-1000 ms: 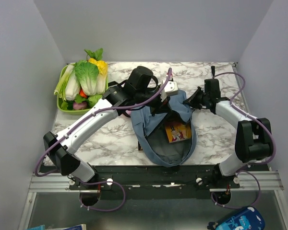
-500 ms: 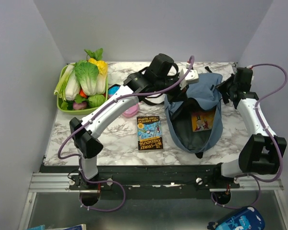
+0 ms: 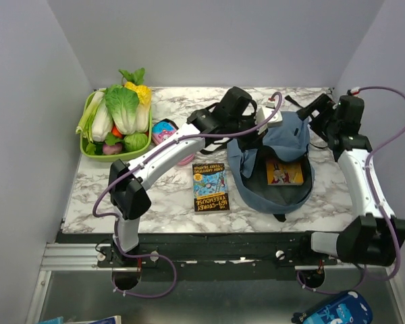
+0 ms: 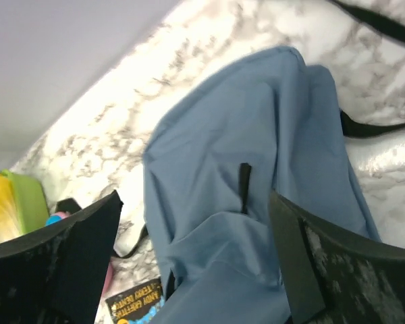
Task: Pack the student bag
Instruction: Adjust the student bag at the center of the board, then pick up the book from the center of the board.
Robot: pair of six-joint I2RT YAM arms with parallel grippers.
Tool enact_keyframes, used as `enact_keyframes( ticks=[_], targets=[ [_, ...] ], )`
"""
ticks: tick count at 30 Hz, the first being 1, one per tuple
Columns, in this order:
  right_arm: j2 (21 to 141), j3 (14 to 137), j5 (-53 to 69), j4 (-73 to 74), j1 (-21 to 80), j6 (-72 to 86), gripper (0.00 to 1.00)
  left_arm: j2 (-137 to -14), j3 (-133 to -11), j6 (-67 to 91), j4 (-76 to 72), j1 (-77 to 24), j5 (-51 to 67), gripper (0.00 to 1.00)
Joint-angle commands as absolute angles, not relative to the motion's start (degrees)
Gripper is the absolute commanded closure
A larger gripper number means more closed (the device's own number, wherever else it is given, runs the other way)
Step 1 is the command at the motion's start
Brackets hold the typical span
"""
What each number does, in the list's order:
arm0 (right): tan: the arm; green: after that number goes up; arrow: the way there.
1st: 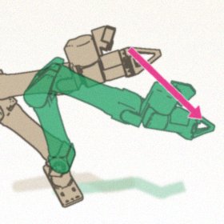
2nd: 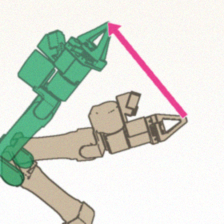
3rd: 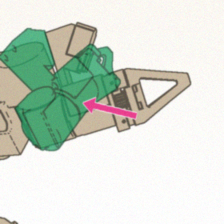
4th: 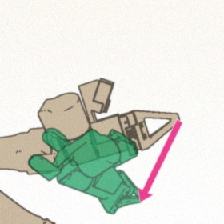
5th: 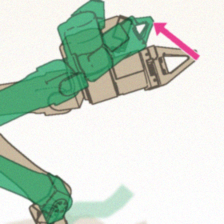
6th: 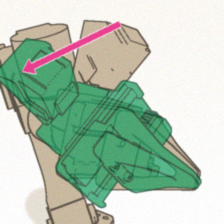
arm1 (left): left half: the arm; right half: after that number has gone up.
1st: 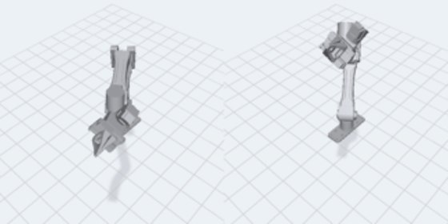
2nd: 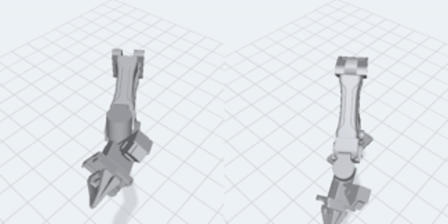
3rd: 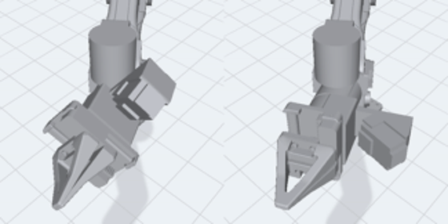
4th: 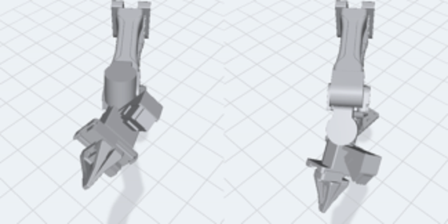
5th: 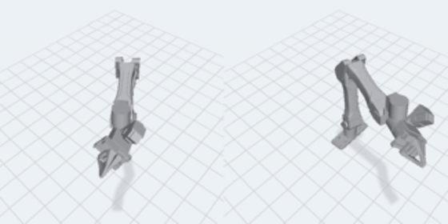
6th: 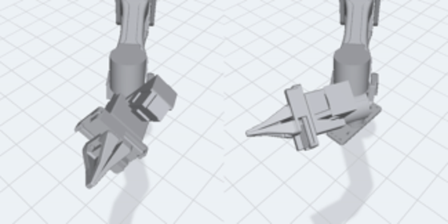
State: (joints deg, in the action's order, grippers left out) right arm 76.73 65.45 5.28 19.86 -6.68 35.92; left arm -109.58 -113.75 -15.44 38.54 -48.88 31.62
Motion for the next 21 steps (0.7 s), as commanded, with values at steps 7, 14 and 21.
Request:
enact_keyframes(
  ticks=[7,14,21],
  targets=[
    [50.7,62.9,1.8,22.0,7.9,25.0,0.00,-105.4,-108.3,-11.5,32.8,-47.8,25.1,1.00],
    [42.8,54.1,-16.2,27.6,40.4,21.1,0.00,-104.6,-109.1,-8.4,29.4,-46.4,21.3,1.00],
    [64.8,59.7,-32.1,33.1,69.8,22.1,0.00,-105.6,-111.8,-7.7,31.4,-45.8,22.5,1.00]
  ],
)
